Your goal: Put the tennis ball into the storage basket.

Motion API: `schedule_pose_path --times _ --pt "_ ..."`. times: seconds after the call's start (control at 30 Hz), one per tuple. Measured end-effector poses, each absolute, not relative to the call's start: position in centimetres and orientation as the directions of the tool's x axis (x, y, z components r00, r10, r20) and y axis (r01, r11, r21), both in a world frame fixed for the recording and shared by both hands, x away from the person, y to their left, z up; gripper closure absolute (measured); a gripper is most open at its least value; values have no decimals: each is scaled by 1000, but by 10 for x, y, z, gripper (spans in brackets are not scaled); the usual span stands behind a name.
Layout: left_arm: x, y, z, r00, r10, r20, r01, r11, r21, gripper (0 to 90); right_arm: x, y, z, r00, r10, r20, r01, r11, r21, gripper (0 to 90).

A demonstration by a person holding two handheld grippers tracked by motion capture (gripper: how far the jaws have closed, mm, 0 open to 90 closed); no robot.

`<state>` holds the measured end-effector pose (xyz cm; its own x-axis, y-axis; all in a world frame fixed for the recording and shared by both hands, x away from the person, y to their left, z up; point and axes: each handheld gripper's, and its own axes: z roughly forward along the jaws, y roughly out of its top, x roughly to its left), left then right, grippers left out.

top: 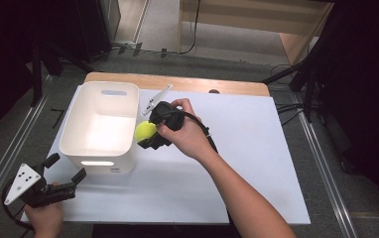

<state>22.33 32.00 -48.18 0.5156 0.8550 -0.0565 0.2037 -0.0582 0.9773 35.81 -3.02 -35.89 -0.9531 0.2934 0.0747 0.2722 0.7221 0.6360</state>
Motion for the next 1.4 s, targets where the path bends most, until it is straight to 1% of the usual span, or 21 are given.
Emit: schedule_pose_path --times 0.1,0.2,0.23,0.27,1.4 --pt "223 320 -482 516 855 -57 204 -59 977 0 359 -28 -356 -958 277 69 254 721 644 229" --pt "223 320 -482 515 855 -57 204 -59 977 0 358 -25 -352 -955 287 73 266 722 639 230" --pt "223 320 -482 516 855 -57 205 -58 977 0 359 -24 -352 -961 270 61 243 722 647 230" --pt "223 320 -482 515 855 -57 205 -58 977 0 358 -23 -350 -955 286 74 266 722 638 230" --pt "223 321 -482 520 852 -67 203 -47 978 0 361 11 -336 -969 241 59 222 741 633 230"
